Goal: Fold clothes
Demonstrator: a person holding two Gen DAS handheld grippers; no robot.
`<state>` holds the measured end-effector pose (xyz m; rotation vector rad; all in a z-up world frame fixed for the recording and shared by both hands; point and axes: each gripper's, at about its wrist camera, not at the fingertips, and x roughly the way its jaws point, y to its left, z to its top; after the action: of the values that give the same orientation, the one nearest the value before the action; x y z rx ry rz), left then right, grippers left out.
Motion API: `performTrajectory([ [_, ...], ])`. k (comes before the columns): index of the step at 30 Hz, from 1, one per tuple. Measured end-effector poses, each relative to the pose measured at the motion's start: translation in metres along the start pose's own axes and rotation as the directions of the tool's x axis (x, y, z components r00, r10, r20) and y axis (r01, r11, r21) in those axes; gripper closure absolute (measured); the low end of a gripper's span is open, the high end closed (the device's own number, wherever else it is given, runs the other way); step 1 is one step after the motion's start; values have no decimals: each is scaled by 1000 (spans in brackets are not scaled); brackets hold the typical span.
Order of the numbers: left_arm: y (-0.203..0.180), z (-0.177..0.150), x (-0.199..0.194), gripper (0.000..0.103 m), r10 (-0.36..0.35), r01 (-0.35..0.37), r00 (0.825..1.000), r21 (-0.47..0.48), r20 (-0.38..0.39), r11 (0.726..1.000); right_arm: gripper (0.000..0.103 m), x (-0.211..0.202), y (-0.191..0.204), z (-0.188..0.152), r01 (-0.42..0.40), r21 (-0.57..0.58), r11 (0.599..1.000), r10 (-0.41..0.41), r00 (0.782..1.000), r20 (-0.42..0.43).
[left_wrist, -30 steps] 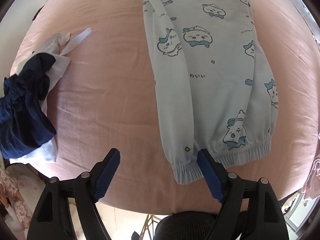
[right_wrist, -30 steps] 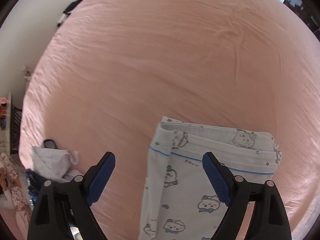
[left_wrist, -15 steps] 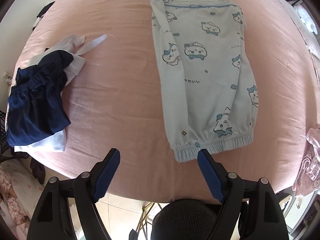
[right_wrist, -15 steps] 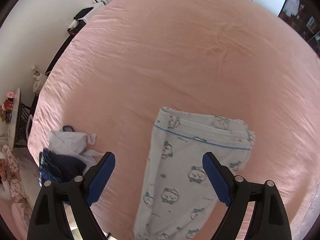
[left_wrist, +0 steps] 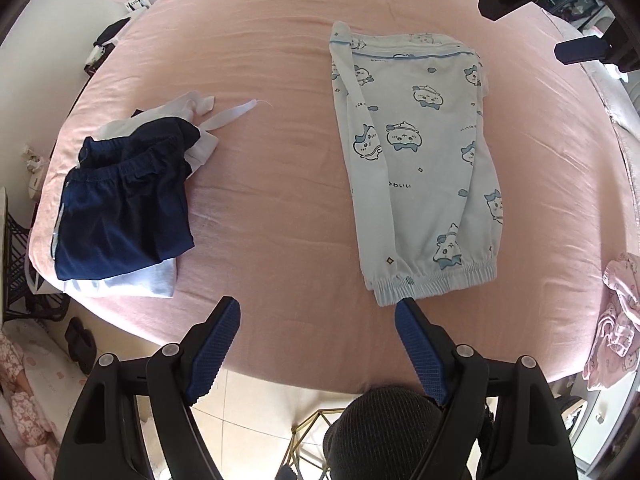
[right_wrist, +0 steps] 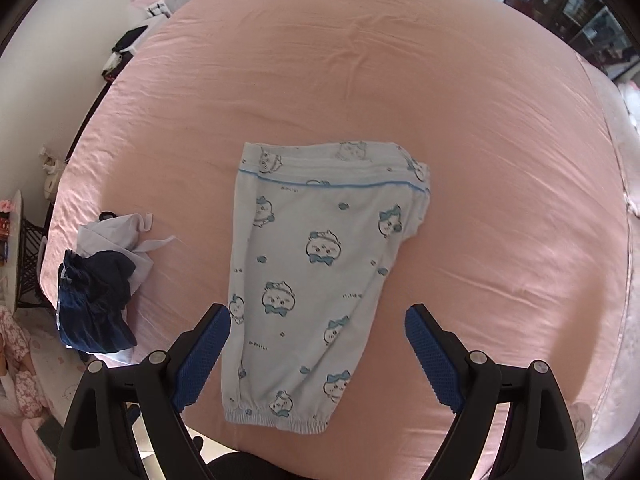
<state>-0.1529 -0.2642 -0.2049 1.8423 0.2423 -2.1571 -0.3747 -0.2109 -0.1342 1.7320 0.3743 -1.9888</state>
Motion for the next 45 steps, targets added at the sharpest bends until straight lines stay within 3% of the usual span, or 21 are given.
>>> performTrajectory([
  [10, 3, -12, -29, 24, 22, -23, 998, 20, 52, 1000, 14, -16, 5, -60, 14, -31, 999, -14, 1000, 14],
  [20, 0, -31, -36, 24, 55, -67, 994, 127, 96, 990, 14, -23, -5, -130, 47, -97, 994, -43, 998, 43],
  [30, 1, -32, -24, 24, 70, -101, 986, 215, 149, 971, 14, 19, -17, -192, 171, -212, 962, -162, 985, 61],
  [33, -1, -33, -17, 24, 47, -82, 988, 241, 148, 967, 14, 33, -23, -202, 145, -203, 968, -141, 989, 34],
  [40, -12, -31, 3, 24, 16, -69, 986, 322, 165, 944, 14, 46, -23, -216, 163, -226, 960, -150, 986, 75],
  [45, -18, -30, 6, 24, -36, -69, 972, 433, 230, 899, 14, 45, -18, -223, 217, -266, 939, -175, 969, 174],
])
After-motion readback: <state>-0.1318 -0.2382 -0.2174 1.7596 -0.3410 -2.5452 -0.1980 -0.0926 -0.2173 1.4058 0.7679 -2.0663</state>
